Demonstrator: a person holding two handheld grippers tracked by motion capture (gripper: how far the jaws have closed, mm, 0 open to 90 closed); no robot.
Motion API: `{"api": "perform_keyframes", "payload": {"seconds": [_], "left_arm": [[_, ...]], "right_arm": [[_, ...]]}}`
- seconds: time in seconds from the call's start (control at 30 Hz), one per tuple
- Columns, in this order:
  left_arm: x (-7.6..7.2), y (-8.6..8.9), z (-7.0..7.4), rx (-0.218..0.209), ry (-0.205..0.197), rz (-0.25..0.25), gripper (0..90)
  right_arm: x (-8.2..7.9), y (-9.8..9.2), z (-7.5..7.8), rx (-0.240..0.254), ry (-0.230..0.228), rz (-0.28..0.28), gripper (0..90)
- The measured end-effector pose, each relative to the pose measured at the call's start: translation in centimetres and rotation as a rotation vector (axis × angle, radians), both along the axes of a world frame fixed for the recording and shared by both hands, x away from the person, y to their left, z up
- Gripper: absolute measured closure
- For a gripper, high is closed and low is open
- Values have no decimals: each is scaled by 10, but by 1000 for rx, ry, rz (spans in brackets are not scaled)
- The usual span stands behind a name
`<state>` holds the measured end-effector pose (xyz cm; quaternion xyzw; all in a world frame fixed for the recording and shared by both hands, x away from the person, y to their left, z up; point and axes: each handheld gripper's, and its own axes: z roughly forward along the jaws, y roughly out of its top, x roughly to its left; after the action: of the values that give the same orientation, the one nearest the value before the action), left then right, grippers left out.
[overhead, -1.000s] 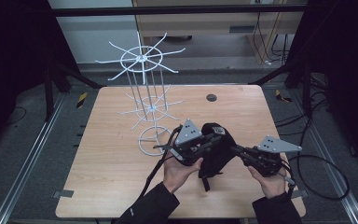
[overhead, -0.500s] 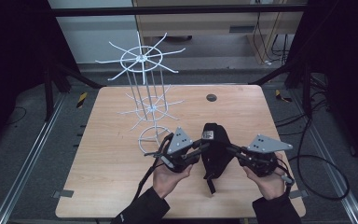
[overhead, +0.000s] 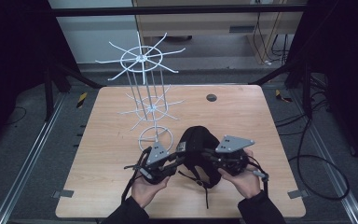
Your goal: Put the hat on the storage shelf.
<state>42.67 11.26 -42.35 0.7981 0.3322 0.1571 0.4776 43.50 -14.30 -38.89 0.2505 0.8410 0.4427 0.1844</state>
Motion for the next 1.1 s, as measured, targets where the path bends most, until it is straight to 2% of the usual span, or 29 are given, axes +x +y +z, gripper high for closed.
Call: {"api": "perform_keyframes", "payload": {"seconds": [0.07,0.1,0.2,0.3,0.43,0.53,0.57,0.63,0.77,0.9,1.03,1.1], "left_arm": [[-1,4,-7,17,15,9,679],[-1,5,-11,26,22,13,637],[-6,14,-19,53,37,10,596],[-13,27,-23,61,48,23,545],[-19,46,-21,88,29,54,500],[-22,61,-19,84,22,77,478],[-23,66,-18,89,17,82,472],[-24,75,-18,91,2,97,459],[-24,94,-19,100,-15,139,429],[-20,117,-20,85,-11,195,407],[-15,136,-23,84,-7,254,392],[-13,145,-25,92,-6,281,384]], "right_arm": [[0,8,-5,-19,16,12,843],[0,14,-10,-33,32,24,844],[-1,19,-15,-50,46,37,844],[-3,27,-22,-81,60,49,844],[-3,41,-34,-119,71,58,842],[-1,52,-46,-162,97,54,840],[-1,55,-49,-174,92,48,839],[-1,58,-53,-177,101,41,823],[-1,55,-50,-115,108,41,725],[0,40,-40,-5,101,44,649],[3,18,-30,41,69,-16,604],[5,5,-26,44,51,-59,592]]}}
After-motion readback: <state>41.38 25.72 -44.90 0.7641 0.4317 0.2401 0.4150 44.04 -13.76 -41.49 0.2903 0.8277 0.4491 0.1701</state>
